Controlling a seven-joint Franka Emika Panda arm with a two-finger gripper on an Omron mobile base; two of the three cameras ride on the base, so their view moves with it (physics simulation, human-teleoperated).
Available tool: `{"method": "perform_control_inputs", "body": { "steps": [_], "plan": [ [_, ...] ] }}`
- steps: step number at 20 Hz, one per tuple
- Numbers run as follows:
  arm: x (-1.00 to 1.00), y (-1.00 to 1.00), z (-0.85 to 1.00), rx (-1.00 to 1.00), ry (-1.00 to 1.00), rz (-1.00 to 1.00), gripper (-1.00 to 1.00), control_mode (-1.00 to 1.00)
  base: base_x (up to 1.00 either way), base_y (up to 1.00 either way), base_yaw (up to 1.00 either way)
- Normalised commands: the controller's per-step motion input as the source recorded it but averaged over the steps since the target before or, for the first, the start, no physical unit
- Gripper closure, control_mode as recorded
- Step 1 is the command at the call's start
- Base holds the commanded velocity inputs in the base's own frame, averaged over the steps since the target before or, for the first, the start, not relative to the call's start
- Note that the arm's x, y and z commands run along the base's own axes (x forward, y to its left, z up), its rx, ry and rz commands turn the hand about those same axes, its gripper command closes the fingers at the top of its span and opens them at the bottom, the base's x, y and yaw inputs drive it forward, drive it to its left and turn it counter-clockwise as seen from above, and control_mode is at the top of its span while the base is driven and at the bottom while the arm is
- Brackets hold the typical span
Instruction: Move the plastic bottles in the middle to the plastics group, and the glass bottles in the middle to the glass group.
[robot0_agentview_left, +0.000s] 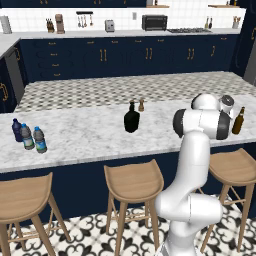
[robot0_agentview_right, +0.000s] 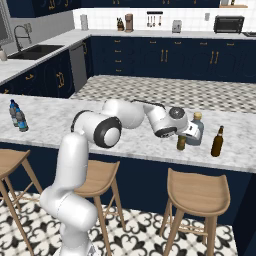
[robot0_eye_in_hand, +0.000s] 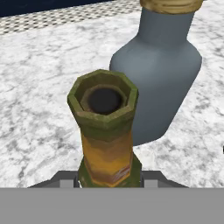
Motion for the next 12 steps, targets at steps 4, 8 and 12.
{"method": "perform_control_inputs", "body": {
  "steps": [4, 8, 12],
  "plan": [
    [0.0, 0.0, 0.0, 0.0, 0.0, 0.0, -1.0, -1.0, 0.0, 0.0, 0.0],
    [0.0, 0.0, 0.0, 0.0, 0.0, 0.0, -1.0, -1.0, 0.0, 0.0, 0.0],
    [0.0, 0.0, 0.11, 0.0, 0.0, 0.0, -1.0, -1.0, 0.0, 0.0, 0.0]
  ]
}}
